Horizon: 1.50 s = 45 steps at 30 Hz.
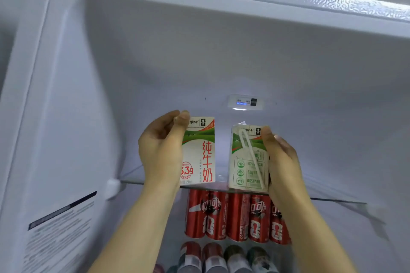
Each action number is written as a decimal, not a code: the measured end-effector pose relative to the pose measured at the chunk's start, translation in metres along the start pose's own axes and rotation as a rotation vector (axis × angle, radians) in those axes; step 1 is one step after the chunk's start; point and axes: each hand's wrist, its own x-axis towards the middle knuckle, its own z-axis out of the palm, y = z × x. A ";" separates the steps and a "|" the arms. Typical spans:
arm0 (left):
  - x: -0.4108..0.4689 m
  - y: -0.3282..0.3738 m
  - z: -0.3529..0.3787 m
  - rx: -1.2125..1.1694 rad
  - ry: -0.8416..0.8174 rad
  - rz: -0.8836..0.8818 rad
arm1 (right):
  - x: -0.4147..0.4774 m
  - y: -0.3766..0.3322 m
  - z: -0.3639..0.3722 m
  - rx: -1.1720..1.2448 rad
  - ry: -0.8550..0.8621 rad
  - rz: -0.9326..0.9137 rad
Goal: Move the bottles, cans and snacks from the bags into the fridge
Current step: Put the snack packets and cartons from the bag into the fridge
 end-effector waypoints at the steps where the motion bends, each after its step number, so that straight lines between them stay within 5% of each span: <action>1: 0.000 -0.004 0.000 0.014 -0.007 -0.006 | 0.002 0.000 -0.003 -0.012 -0.040 0.014; 11: 0.008 -0.021 0.000 0.303 -0.176 -0.031 | 0.008 -0.003 -0.025 -0.201 -0.291 0.023; 20: 0.019 -0.018 -0.012 0.487 -0.473 -0.304 | 0.021 -0.013 -0.028 -0.388 -0.338 0.050; 33: 0.067 -0.035 0.013 0.817 -0.775 -0.469 | 0.081 0.019 -0.025 -0.596 -0.370 0.073; 45: 0.087 -0.077 0.030 0.932 -0.690 -0.399 | 0.131 0.049 -0.019 -0.707 -0.278 0.157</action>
